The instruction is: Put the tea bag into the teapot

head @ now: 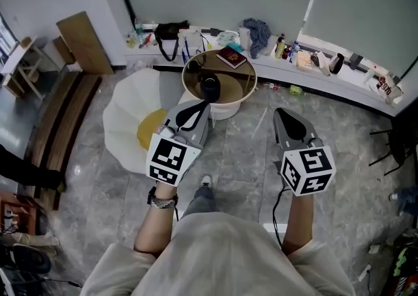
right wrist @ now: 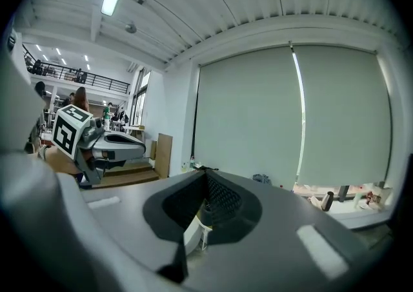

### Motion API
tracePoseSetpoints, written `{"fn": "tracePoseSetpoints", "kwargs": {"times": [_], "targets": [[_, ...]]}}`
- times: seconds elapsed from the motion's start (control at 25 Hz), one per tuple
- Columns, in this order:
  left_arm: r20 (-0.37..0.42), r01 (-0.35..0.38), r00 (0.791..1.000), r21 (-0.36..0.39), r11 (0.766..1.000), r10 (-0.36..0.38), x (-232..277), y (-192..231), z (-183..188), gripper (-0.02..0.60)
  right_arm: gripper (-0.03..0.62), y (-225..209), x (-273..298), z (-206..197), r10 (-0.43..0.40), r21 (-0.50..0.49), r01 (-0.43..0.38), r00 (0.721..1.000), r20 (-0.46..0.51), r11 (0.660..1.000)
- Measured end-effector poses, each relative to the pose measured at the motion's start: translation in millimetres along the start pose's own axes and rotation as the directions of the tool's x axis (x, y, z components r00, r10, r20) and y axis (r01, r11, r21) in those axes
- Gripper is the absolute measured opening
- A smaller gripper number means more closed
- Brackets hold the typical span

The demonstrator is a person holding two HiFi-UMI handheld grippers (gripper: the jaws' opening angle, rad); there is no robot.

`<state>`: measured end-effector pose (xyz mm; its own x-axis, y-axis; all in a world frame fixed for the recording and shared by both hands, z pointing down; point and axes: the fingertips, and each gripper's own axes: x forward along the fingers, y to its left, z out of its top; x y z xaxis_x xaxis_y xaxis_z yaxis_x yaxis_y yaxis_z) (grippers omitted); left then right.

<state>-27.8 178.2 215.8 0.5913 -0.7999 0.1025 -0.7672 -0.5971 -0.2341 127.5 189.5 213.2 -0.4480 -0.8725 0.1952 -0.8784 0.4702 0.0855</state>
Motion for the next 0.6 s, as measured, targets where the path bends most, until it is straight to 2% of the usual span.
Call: {"fn": "tracePoseSetpoints", "kwargs": {"times": [0.6], "targets": [[0.014,0.002,1.0,0.014,1.0,-0.002,-4,-11,7,0.006,0.005,-1,-12,2,0.005,-0.011,-0.004,1.0,0.026,1.0]]}}
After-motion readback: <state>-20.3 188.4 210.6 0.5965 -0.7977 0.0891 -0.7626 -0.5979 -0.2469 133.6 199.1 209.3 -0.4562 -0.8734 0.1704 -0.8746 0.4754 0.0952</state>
